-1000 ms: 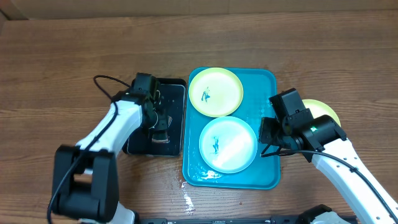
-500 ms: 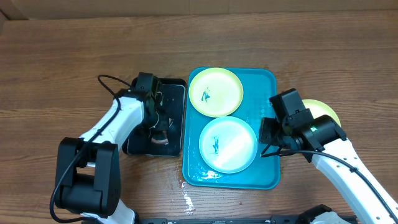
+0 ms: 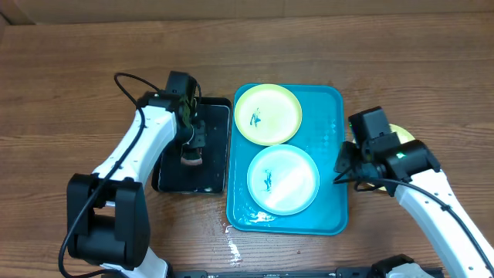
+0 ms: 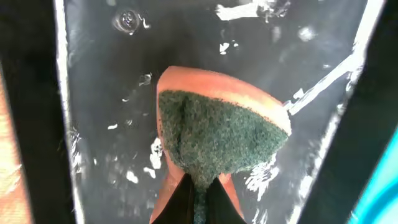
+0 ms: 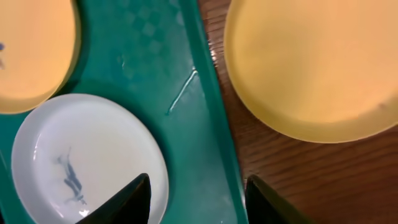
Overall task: Clean dirty plates on tray and stack at the side
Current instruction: 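Grasp the green sponge with the left gripper and lift it from the black tray, then move the sponge with the left gripper onto the white plate, then scrub the white plate with the sponge while the right gripper holds its rim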
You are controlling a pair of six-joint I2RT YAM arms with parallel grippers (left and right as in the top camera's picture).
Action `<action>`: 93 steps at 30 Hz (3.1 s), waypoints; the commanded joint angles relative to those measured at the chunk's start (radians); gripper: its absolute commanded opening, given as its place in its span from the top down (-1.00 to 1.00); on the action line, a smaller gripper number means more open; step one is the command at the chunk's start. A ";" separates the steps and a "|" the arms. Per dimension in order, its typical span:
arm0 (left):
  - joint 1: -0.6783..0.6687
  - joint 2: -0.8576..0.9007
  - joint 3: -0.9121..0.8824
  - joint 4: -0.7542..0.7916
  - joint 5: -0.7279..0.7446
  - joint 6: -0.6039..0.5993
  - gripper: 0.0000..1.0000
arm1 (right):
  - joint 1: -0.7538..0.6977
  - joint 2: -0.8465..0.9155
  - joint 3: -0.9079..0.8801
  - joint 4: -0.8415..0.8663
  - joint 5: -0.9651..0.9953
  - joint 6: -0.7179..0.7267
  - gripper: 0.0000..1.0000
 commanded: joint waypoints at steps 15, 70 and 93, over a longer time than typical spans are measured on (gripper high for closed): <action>-0.003 0.002 -0.164 0.128 -0.010 -0.018 0.92 | -0.043 0.009 -0.018 0.011 -0.037 -0.003 -0.07; -0.488 0.039 -0.033 0.255 0.230 -0.407 0.92 | -0.012 0.319 -0.249 0.417 -0.245 -0.121 0.92; -0.493 0.240 0.182 -0.059 -0.170 -0.396 0.92 | -0.012 0.319 -0.249 0.397 -0.245 -0.121 0.92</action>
